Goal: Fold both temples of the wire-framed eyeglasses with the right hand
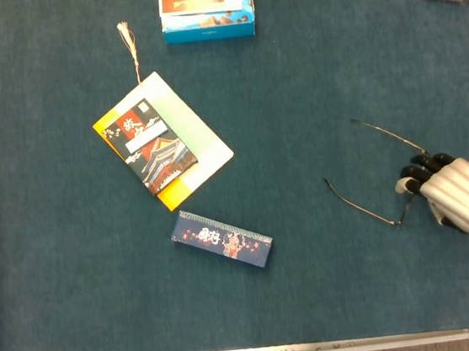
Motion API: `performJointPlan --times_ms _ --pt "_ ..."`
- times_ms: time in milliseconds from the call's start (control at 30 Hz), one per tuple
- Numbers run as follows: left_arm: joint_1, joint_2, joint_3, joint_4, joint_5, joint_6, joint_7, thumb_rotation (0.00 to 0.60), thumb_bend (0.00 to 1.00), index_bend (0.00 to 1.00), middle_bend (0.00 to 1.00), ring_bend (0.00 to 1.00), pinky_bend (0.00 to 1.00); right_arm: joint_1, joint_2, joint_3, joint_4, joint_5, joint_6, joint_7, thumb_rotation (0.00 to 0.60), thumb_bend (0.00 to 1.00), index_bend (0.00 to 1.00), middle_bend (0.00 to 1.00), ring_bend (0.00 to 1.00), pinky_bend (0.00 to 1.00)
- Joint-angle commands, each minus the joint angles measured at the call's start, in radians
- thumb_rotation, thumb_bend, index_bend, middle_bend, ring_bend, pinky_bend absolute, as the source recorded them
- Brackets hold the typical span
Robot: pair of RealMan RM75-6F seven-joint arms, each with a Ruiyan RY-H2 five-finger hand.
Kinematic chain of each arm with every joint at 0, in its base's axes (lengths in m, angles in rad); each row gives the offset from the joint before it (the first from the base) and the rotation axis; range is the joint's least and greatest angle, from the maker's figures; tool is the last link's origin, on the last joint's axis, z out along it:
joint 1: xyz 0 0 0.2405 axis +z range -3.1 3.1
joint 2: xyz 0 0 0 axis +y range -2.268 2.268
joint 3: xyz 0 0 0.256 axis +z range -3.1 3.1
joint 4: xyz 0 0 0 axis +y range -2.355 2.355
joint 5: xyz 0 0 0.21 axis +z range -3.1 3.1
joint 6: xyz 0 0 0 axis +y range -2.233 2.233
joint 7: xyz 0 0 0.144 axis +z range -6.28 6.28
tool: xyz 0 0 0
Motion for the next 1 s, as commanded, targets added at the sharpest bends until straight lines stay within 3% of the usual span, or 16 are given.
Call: performJointPlan --times_ms 33,1000 --pt "0.000 -0.001 0.000 0.001 -0.001 -0.001 0.000 0.600 0.49 0.57 0.51 0.43 0.52 0.001 0.007 -0.005 -0.009 0.000 -0.001 0.003 0.600 1.00 0.31 0.25 0.15 0.26" --pt "-0.002 -0.008 -0.001 0.005 -0.004 -0.005 0.019 0.600 0.49 0.57 0.51 0.43 0.52 -0.012 0.113 -0.059 -0.126 0.064 -0.010 -0.039 0.600 1.00 0.31 0.28 0.15 0.25"
